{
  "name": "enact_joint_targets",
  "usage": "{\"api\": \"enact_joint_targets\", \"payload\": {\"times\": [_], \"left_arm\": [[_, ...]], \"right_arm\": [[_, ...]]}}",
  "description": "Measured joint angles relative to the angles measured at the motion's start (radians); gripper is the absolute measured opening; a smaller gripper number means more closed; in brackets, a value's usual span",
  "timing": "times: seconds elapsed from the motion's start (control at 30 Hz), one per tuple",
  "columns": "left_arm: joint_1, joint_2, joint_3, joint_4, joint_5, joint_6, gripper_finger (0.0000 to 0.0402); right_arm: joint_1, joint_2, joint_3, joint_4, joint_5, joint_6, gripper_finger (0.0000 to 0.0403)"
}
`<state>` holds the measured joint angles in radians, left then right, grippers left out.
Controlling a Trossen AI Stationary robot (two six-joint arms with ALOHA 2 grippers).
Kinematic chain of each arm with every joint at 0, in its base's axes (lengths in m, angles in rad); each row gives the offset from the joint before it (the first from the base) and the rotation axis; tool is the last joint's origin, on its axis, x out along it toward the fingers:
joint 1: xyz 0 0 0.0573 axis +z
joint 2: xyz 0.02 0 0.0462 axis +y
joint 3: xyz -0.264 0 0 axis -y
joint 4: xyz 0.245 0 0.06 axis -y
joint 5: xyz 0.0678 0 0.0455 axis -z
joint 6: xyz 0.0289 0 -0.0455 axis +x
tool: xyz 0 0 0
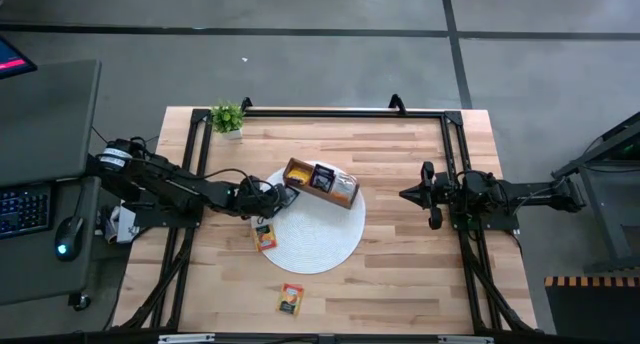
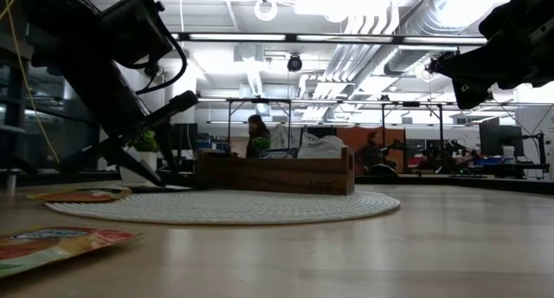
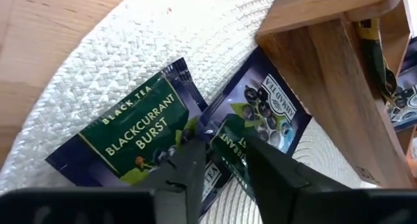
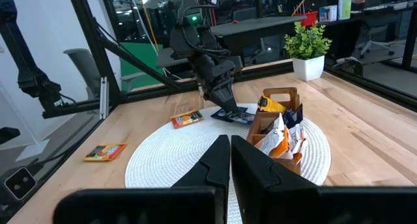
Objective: Pick & Place Tea
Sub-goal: Put the blue tea bag into the middle section of the wooden organizer
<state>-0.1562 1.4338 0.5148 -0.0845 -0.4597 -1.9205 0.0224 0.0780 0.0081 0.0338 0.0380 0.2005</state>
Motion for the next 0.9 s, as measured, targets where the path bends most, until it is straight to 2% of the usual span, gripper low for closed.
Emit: {"api": "enact_joint_targets", "payload": {"times": [0.33,0.67,0.9], "left_arm": [[0.0,0.0,0.0,0.0,-0.023,0.002,0.0007],[-0.001,-0.007,0.0,0.007,-0.03,0.035,0.0001],[-0.001,-0.108,0.0,-0.003,-0.026,0.203,0.0]], "right_arm": [[0.0,0.0,0.0,0.0,0.0,0.0,0.0012],[0.0,0.0,0.0,0.0,0.0,0.0,0.0012],[0.0,0.0,0.0,0.0,0.0,0.0,0.0012]]}}
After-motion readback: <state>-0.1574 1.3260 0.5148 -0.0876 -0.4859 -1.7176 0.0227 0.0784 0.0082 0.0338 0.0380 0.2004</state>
